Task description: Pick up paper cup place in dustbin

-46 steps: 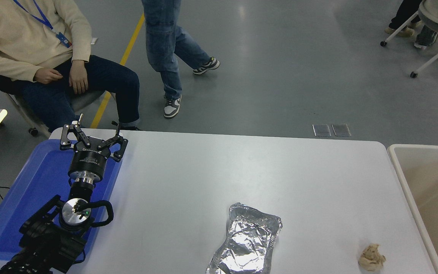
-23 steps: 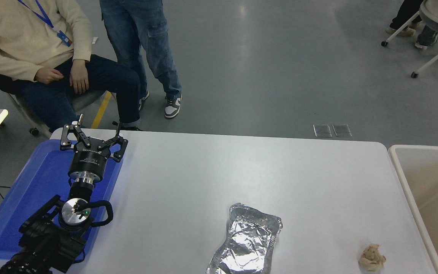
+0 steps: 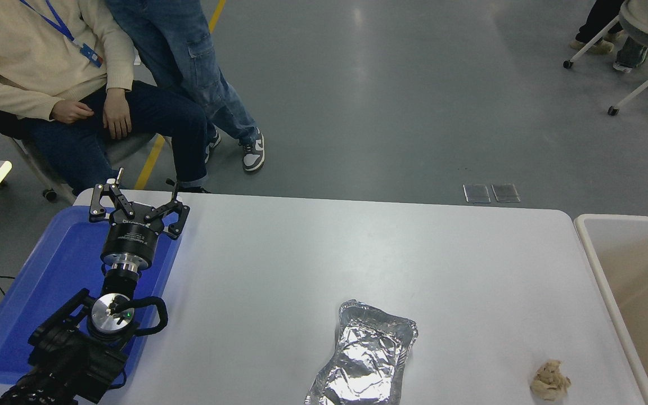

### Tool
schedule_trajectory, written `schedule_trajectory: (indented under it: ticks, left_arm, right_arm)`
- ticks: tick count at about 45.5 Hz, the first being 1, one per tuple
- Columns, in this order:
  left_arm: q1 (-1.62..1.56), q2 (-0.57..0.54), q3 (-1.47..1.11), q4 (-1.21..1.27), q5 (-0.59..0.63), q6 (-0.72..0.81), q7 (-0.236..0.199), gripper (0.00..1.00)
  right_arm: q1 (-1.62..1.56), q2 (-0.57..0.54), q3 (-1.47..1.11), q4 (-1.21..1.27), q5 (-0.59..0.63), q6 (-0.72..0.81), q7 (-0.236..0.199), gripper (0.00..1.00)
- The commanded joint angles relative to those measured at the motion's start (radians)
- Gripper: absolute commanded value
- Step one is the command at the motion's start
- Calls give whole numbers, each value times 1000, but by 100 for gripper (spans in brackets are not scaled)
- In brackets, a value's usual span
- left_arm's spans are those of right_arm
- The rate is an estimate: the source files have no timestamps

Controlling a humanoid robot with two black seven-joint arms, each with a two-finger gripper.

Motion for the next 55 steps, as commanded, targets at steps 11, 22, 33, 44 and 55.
schedule_trajectory:
  ticks: [11, 22, 33, 44, 55]
  left_arm:
    - [0, -1, 0, 0, 0, 0, 0, 100]
    - [0, -1, 0, 0, 0, 0, 0, 100]
    - [0, -1, 0, 0, 0, 0, 0, 100]
    - [0, 1, 0, 0, 0, 0, 0, 100]
    - [0, 1, 0, 0, 0, 0, 2, 100]
  right_arm:
    - [-1, -1, 68, 5, 4, -81, 1, 95]
    - [9, -3, 107, 8, 5, -81, 1, 98]
    - [16, -10, 217, 14, 5, -81, 2, 98]
    - [51, -18, 579, 29, 5, -71, 4, 100]
    - [63, -116, 883, 224, 5, -63, 8, 100]
